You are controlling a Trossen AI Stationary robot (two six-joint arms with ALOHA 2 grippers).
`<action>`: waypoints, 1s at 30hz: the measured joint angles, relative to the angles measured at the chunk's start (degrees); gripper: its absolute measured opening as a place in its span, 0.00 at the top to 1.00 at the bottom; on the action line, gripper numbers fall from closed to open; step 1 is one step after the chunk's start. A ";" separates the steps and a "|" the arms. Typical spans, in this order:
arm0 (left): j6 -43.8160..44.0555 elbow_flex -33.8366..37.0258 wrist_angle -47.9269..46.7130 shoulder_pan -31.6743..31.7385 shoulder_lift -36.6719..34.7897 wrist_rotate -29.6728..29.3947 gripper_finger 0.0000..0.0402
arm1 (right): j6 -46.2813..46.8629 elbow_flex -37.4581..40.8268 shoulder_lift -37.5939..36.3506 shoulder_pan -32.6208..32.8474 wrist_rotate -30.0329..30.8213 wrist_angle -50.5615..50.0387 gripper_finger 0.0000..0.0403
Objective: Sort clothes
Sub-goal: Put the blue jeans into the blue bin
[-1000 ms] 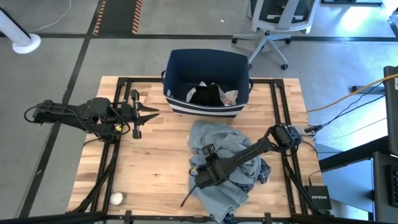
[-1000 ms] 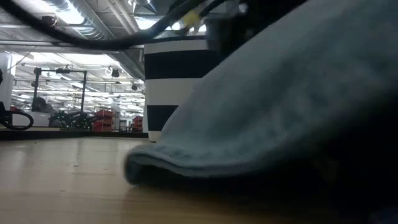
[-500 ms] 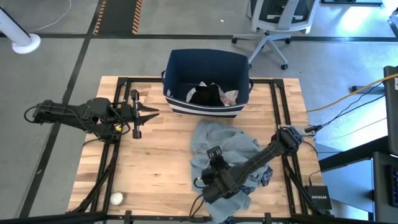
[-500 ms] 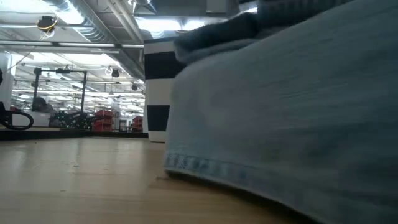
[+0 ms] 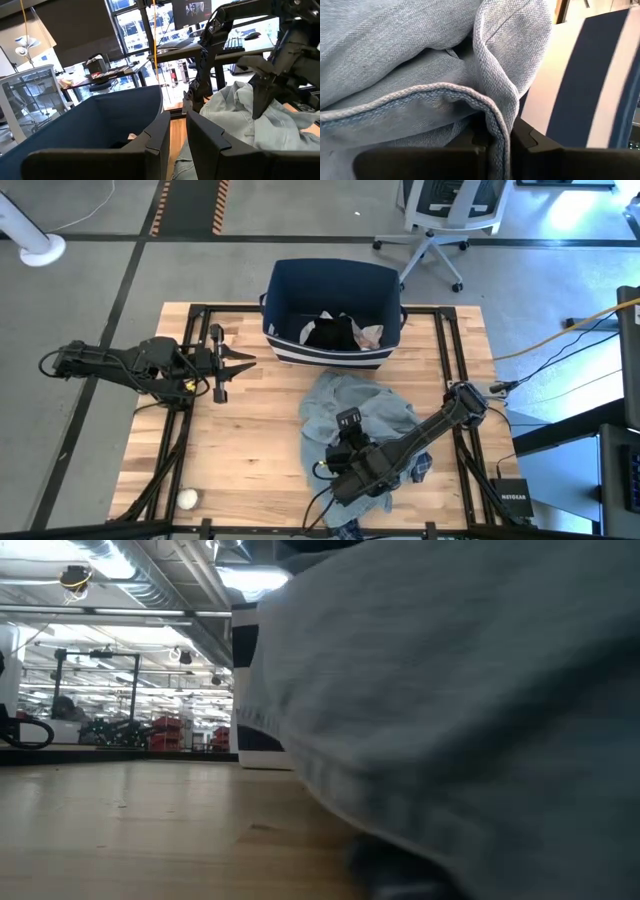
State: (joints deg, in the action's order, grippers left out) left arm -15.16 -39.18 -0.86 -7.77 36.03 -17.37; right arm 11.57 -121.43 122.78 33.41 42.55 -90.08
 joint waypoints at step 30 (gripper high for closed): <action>-0.02 -0.02 -0.04 0.00 0.00 0.00 0.85 | -2.28 -0.07 -21.29 -0.04 15.04 0.01 0.92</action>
State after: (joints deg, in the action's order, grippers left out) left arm -15.18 -39.20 -0.91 -7.77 36.04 -17.37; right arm 9.29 -121.49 101.49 33.36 57.59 -90.08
